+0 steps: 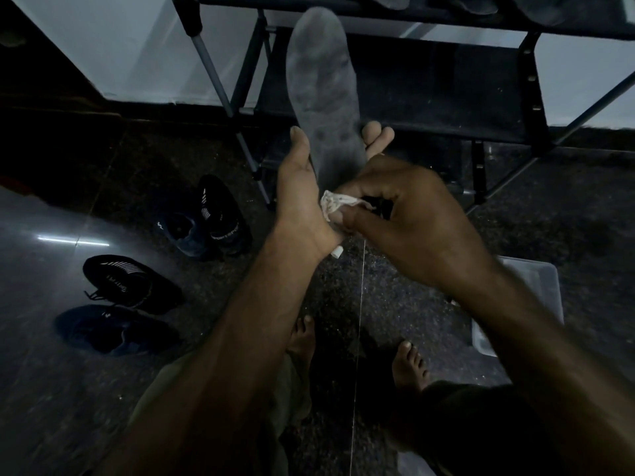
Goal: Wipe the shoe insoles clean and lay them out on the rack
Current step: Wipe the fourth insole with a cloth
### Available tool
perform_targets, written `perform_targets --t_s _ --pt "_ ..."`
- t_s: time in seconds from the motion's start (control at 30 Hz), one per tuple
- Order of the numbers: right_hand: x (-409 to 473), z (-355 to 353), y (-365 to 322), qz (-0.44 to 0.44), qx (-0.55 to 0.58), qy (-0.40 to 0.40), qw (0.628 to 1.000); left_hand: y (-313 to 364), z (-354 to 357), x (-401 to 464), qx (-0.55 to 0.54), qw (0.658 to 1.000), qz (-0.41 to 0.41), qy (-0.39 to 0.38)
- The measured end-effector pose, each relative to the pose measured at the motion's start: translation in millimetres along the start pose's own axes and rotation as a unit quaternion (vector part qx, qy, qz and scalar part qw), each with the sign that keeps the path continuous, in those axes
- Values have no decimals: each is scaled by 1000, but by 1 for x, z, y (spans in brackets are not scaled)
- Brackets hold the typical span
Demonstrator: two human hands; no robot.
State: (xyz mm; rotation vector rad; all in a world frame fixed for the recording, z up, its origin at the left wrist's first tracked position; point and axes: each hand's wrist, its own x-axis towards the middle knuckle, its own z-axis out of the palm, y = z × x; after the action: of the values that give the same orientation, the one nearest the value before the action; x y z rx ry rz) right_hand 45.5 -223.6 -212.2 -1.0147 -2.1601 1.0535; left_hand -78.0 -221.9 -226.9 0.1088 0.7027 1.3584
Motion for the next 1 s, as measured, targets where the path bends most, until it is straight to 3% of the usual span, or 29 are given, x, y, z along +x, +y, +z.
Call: perform_targets --t_s 0.2,0.67,0.77,1.0 --pt "2 20 1 22 -50 146 988 -11 0 -2 -11 999 -38 -9" --pt "9 13 15 36 -112 216 969 -23 2 -4 36 999 -35 7" --pt "10 9 14 26 -70 167 983 -18 -1 -2 24 999 -34 2" --pt "5 -9 6 6 6 -73 997 -3 -2 1 -2 1000 -9 1"
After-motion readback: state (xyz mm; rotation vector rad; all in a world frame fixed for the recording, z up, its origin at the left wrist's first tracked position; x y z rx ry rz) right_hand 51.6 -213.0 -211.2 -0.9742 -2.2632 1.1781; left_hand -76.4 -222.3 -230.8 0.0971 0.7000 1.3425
